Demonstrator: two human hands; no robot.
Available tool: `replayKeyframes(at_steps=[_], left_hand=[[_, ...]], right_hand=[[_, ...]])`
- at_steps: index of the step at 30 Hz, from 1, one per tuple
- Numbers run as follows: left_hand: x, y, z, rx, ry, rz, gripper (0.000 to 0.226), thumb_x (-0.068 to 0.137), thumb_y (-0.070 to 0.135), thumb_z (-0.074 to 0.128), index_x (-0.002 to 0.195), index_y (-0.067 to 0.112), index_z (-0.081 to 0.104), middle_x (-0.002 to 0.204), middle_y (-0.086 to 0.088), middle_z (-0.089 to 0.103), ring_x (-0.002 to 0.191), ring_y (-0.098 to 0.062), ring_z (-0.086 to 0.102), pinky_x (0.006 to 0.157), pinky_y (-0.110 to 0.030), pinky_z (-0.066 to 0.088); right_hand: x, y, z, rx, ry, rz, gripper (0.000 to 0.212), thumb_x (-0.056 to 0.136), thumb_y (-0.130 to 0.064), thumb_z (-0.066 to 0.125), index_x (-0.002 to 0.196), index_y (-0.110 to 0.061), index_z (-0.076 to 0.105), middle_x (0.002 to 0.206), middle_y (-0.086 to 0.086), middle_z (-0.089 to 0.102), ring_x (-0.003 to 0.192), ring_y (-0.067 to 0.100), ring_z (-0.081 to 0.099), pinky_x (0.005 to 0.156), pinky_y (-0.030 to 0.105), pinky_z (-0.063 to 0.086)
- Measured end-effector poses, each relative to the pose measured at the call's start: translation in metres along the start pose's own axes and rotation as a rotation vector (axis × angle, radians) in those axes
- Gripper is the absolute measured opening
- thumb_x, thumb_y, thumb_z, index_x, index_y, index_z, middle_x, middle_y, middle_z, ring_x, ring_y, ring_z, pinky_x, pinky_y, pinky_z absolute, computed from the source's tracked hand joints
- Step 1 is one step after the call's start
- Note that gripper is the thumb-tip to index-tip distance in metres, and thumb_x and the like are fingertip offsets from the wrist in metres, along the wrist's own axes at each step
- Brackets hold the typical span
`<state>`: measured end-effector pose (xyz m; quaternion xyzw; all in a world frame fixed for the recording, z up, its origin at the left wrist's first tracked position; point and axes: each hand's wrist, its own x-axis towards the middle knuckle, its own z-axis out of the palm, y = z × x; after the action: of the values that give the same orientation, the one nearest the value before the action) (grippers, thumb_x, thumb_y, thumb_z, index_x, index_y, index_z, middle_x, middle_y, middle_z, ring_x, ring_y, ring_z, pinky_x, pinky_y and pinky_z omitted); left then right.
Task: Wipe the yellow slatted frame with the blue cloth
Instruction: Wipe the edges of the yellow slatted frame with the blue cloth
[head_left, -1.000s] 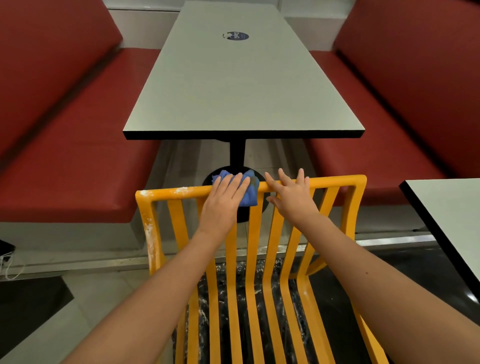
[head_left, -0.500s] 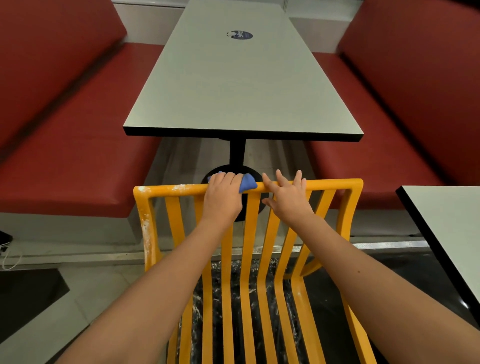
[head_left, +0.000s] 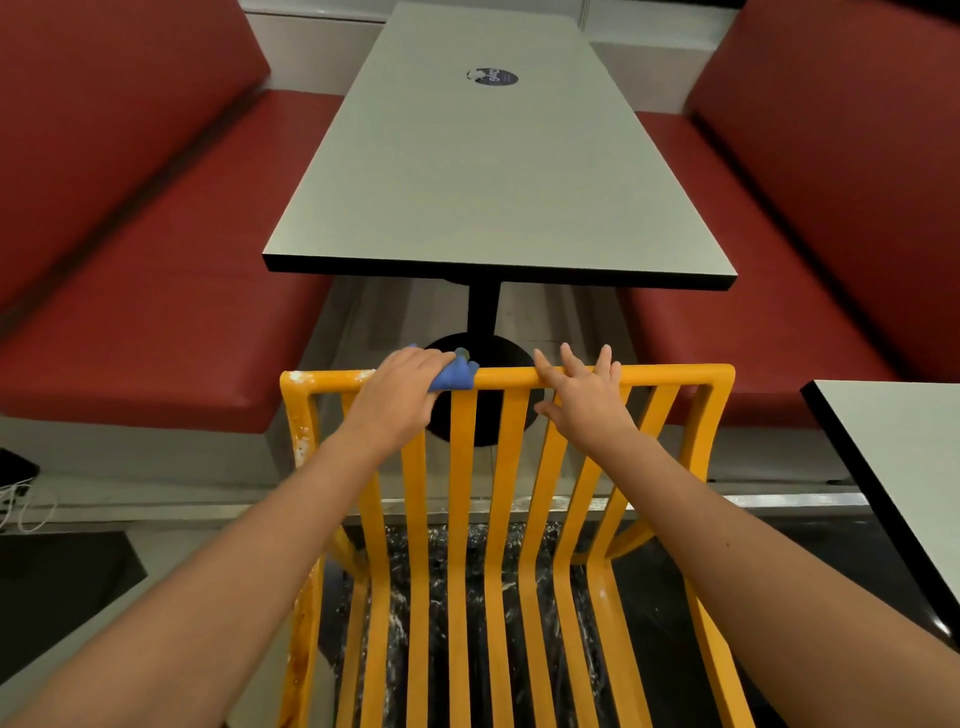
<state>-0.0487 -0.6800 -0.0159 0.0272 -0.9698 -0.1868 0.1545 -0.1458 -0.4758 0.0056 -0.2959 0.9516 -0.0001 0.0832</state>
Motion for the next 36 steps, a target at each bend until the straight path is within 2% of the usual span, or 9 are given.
replayKeyframes(at_steps=[7, 10, 13, 17, 22, 25, 30, 32, 36], left_hand=[[0.013, 0.059, 0.043, 0.07, 0.067, 0.03, 0.057, 0.075, -0.006, 0.062, 0.13, 0.001, 0.049, 0.127, -0.017, 0.056, 0.12, -0.033, 0.049, 0.109, -0.047, 0.029], [0.01, 0.057, 0.047, 0.097, 0.128, 0.059, 0.06, 0.07, -0.01, 0.067, 0.127, 0.001, 0.052, 0.124, -0.018, 0.058, 0.118, -0.035, 0.052, 0.105, -0.049, 0.033], [-0.004, 0.034, 0.039, 0.183, 0.139, 0.113, 0.06, 0.069, -0.01, 0.06, 0.127, 0.001, 0.052, 0.127, -0.016, 0.057, 0.12, -0.032, 0.048, 0.109, -0.042, 0.027], [-0.021, 0.009, 0.028, 0.28, 0.156, 0.064, 0.06, 0.072, -0.001, 0.041, 0.131, 0.004, 0.048, 0.131, -0.015, 0.054, 0.125, -0.027, 0.039, 0.11, -0.038, 0.017], [-0.018, 0.024, 0.033, 0.269, 0.177, -0.039, 0.061, 0.069, -0.003, 0.051, 0.129, 0.005, 0.051, 0.13, -0.015, 0.055, 0.123, -0.034, 0.047, 0.107, -0.049, 0.027], [-0.009, 0.043, 0.044, 0.279, 0.174, -0.004, 0.059, 0.071, -0.002, 0.05, 0.129, 0.005, 0.052, 0.129, -0.014, 0.056, 0.122, -0.035, 0.05, 0.104, -0.051, 0.024], [-0.019, 0.023, 0.041, 0.312, 0.187, 0.02, 0.061, 0.072, -0.004, 0.037, 0.131, 0.004, 0.048, 0.134, -0.016, 0.052, 0.128, -0.032, 0.042, 0.114, -0.038, 0.013], [-0.026, 0.006, 0.032, 0.312, 0.212, -0.03, 0.063, 0.07, -0.008, 0.044, 0.132, 0.004, 0.047, 0.134, -0.016, 0.052, 0.129, -0.028, 0.036, 0.114, -0.033, 0.007], [-0.021, 0.015, 0.031, 0.303, 0.233, -0.08, 0.064, 0.069, -0.011, 0.057, 0.13, 0.004, 0.049, 0.13, -0.016, 0.055, 0.126, -0.031, 0.039, 0.113, -0.041, 0.014]], right_hand=[[0.001, 0.002, -0.005, -0.003, -0.049, -0.016, 0.067, 0.095, -0.044, 0.044, 0.15, -0.029, 0.007, 0.158, 0.01, 0.012, 0.141, 0.05, -0.001, 0.114, 0.057, 0.005], [0.001, 0.008, -0.007, -0.004, -0.07, -0.057, 0.067, 0.096, -0.046, 0.04, 0.151, -0.025, 0.007, 0.158, 0.01, 0.014, 0.143, 0.044, 0.002, 0.115, 0.053, 0.008], [-0.002, 0.006, -0.007, 0.033, -0.029, -0.112, 0.062, 0.099, -0.043, 0.034, 0.15, -0.017, 0.011, 0.157, 0.011, 0.015, 0.145, 0.037, 0.002, 0.117, 0.046, 0.009], [-0.004, -0.015, 0.001, 0.054, 0.037, -0.224, 0.058, 0.101, -0.04, 0.031, 0.15, -0.013, 0.013, 0.158, 0.008, 0.012, 0.146, 0.029, 0.002, 0.118, 0.042, 0.008], [-0.008, -0.024, 0.01, 0.07, 0.093, -0.249, 0.058, 0.101, -0.037, 0.03, 0.15, -0.011, 0.012, 0.159, 0.009, 0.009, 0.146, 0.028, 0.003, 0.119, 0.041, 0.008], [-0.01, -0.018, 0.01, 0.022, 0.1, -0.283, 0.055, 0.102, -0.031, 0.029, 0.15, -0.009, 0.011, 0.159, 0.012, 0.009, 0.146, 0.028, 0.004, 0.119, 0.04, 0.009], [-0.009, -0.012, 0.005, 0.024, 0.093, -0.291, 0.054, 0.102, -0.03, 0.029, 0.149, -0.008, 0.013, 0.158, 0.012, 0.011, 0.146, 0.027, 0.007, 0.119, 0.037, 0.012], [-0.009, -0.012, 0.004, 0.03, 0.086, -0.294, 0.055, 0.102, -0.031, 0.029, 0.15, -0.01, 0.012, 0.158, 0.011, 0.011, 0.146, 0.027, 0.007, 0.119, 0.038, 0.012], [-0.011, -0.012, 0.004, 0.039, 0.073, -0.278, 0.056, 0.102, -0.032, 0.03, 0.15, -0.01, 0.01, 0.159, 0.011, 0.009, 0.146, 0.028, 0.004, 0.12, 0.04, 0.011]])
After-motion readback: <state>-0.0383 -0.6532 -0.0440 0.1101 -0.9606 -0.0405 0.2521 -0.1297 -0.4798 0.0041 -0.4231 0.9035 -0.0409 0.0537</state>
